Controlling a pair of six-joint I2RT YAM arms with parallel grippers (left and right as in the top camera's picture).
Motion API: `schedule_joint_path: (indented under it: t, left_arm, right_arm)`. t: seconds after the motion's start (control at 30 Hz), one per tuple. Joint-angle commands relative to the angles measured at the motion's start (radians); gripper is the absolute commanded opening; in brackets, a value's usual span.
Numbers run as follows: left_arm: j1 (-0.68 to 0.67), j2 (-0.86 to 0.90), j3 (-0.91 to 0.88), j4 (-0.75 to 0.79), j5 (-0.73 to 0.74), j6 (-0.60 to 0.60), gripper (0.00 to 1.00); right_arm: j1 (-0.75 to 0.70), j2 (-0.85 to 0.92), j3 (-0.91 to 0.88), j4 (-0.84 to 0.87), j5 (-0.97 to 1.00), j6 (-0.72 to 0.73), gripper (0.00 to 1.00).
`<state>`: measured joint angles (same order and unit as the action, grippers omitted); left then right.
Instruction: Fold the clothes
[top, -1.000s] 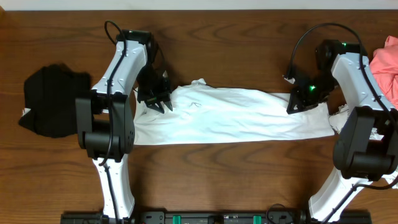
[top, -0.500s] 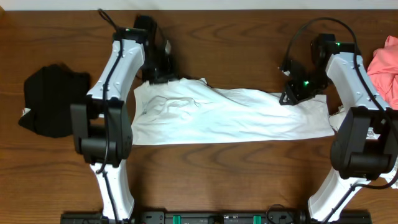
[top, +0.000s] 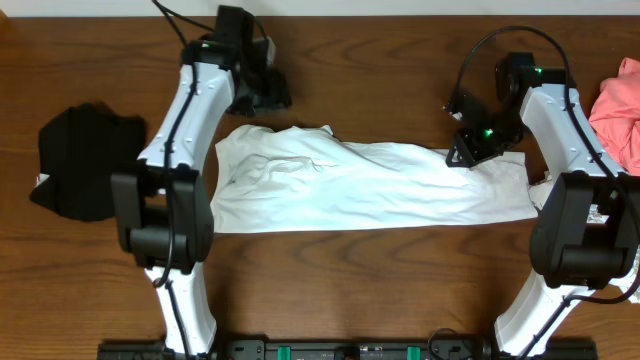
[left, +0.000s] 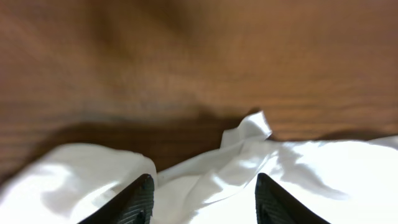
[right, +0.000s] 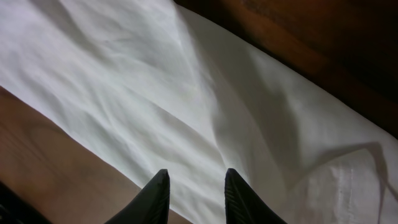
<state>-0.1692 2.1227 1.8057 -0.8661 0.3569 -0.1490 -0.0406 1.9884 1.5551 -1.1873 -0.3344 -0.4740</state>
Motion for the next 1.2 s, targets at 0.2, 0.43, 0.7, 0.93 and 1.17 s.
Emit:
schedule_joint_path:
  t: [0.2, 0.43, 0.7, 0.93, 1.17]
  left_arm:
    - [-0.055, 0.114, 0.015, -0.193, -0.007, 0.026, 0.58]
    - [-0.074, 0.114, 0.014, -0.263, -0.008, 0.051, 0.6]
    - [-0.074, 0.114, 0.013, -0.201, -0.011, 0.051, 0.61]
    - [-0.074, 0.114, 0.013, -0.173, -0.011, 0.051, 0.29]
    - [-0.074, 0.09, 0.013, -0.197, -0.01, 0.051, 0.06]
  right_arm:
    - [0.01, -0.007, 0.0, -0.009, -0.014, 0.01, 0.27]
    - [0.01, -0.007, 0.0, -0.009, -0.014, 0.01, 0.26]
    - [0.01, -0.007, 0.0, -0.01, -0.014, 0.01, 0.25]
    - [0.01, -0.007, 0.0, -0.009, -0.014, 0.01, 0.24]
    - [0.01, -0.007, 0.0, -0.009, -0.014, 0.01, 0.24]
